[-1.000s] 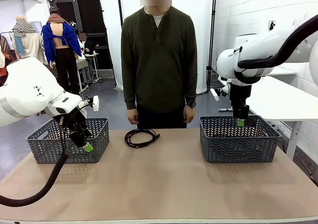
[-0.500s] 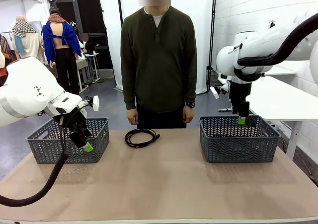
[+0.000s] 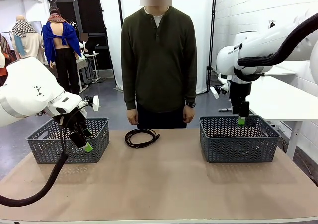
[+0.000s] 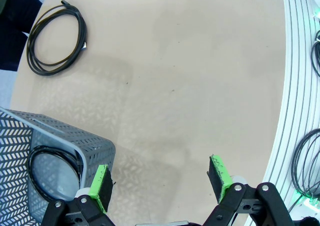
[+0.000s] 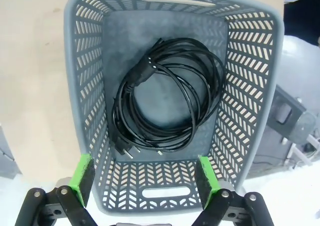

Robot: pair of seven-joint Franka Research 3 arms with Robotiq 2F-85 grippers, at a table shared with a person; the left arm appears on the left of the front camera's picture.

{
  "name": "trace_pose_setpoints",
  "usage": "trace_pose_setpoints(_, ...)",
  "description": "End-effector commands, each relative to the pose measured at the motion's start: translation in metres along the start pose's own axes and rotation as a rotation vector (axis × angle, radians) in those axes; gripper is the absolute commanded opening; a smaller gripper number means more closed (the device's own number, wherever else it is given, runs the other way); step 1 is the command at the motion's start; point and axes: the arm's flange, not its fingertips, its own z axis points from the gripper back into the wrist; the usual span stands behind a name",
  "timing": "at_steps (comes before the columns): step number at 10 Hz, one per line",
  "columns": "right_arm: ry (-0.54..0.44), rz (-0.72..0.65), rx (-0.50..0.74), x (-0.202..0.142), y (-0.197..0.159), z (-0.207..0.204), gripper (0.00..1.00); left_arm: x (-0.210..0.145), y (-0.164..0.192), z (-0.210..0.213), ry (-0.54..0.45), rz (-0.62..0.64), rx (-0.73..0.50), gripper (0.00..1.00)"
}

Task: Organize the cables according to human instructions.
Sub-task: Pick up a bundle of cables and place it in the basket indicated by the human.

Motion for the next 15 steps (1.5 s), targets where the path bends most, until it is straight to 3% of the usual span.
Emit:
trace_pose_setpoints(1, -0.048, -0.061, -0.004, 0.012, 0.012, 0.008, 1.0, 0.002, 0.0, 0.003, 0.004, 0.001, -0.007, 1.0)
trace_pose_setpoints(8, -0.227, -0.271, -0.06, 0.088, 0.098, 0.025, 1.0, 0.002, 0.0, 0.003, 0.004, 0.001, -0.007, 1.0)
trace_pose_setpoints(12, -0.419, -0.226, -0.034, 0.119, 0.154, 0.002, 1.0, 0.002, 0.0, 0.003, 0.004, 0.001, -0.007, 1.0)
trace_pose_setpoints(15, -0.456, -0.199, 0.003, 0.127, 0.175, -0.016, 1.0, 0.002, 0.0, 0.003, 0.004, 0.001, -0.007, 1.0)
